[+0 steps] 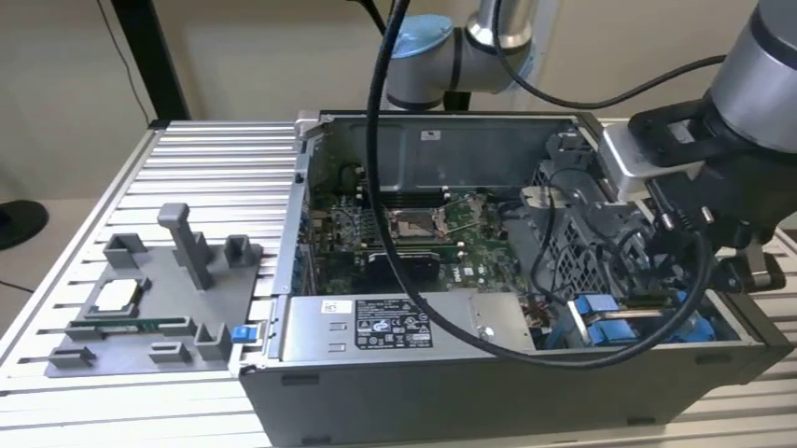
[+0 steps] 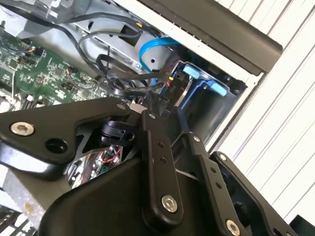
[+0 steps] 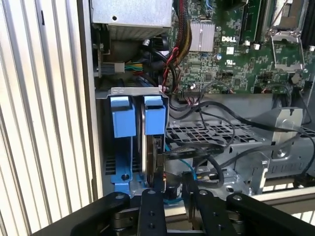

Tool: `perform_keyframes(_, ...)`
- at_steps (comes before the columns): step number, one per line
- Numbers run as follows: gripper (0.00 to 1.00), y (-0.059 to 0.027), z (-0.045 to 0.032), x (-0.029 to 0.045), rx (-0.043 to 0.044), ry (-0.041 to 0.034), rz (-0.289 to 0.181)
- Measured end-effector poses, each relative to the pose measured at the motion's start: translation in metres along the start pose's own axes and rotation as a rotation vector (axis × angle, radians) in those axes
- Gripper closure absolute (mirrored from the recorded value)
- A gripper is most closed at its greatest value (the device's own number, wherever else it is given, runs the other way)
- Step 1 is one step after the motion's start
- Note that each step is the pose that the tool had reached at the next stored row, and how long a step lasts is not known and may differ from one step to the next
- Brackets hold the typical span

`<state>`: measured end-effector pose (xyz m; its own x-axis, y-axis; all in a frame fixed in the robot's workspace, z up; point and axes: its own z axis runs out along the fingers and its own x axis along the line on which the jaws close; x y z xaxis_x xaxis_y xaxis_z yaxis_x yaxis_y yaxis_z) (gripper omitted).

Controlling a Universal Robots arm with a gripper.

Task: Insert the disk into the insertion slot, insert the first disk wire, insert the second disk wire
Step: 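Insert the second disk wire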

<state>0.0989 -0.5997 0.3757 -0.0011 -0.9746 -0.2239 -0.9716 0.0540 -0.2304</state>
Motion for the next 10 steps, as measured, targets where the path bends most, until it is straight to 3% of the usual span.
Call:
perform_keyframes(3,0.0,-0.0015,-0.0064,-0.0015,-0.0002,-0.0001,0.0)
perform_keyframes(10,0.0,-0.0017,-0.0072,-0.0017,-0.0002,-0.0002,0.0)
